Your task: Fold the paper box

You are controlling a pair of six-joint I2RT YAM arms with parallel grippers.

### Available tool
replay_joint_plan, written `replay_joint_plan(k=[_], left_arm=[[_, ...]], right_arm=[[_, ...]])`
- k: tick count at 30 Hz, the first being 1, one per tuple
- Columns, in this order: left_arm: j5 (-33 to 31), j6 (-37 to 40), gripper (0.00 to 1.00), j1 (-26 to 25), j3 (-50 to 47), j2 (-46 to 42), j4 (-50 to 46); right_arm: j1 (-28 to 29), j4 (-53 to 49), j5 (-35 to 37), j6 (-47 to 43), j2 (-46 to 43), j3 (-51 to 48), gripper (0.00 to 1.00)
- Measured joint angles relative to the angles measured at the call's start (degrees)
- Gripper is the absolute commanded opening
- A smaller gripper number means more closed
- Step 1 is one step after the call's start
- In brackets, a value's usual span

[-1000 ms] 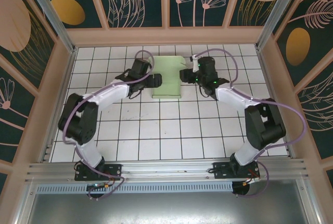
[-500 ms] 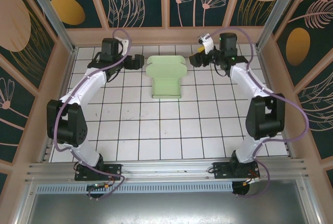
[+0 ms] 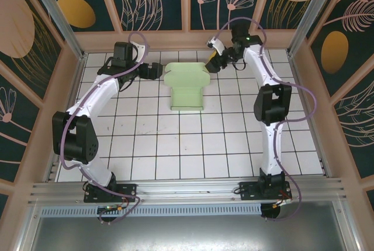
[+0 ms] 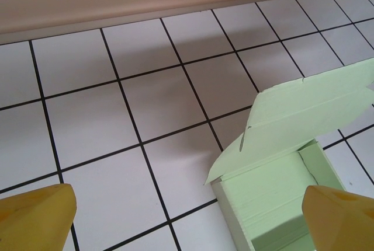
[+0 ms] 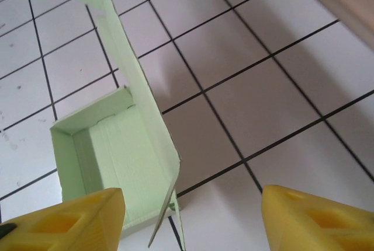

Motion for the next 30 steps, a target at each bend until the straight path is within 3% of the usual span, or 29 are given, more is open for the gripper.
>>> replay_joint_plan(k=[8, 12, 21, 30], left_arm=[[0.0, 0.8, 0.98, 0.0, 0.0, 2.3, -0.2], [0.0, 0.8, 0.98, 0.0, 0.0, 3.2, -0.4], [0.7, 0.8, 0.98, 0.0, 0.0, 3.6, -0.4], [1.0, 1.0, 0.98, 0.0, -0.1, 3.6, -0.4]], right_arm=[[1.2, -6.5, 0.0, -3.7, 2.6, 1.5, 0.38], [1.2, -7.6, 0.3, -4.4, 2.9, 1.9, 0.33], [1.2, -8.5, 1.8, -5.0, 4.4, 3.5, 0.31], [1.2, -9.0, 3.0, -5.3, 5.9, 4.8, 0.21]])
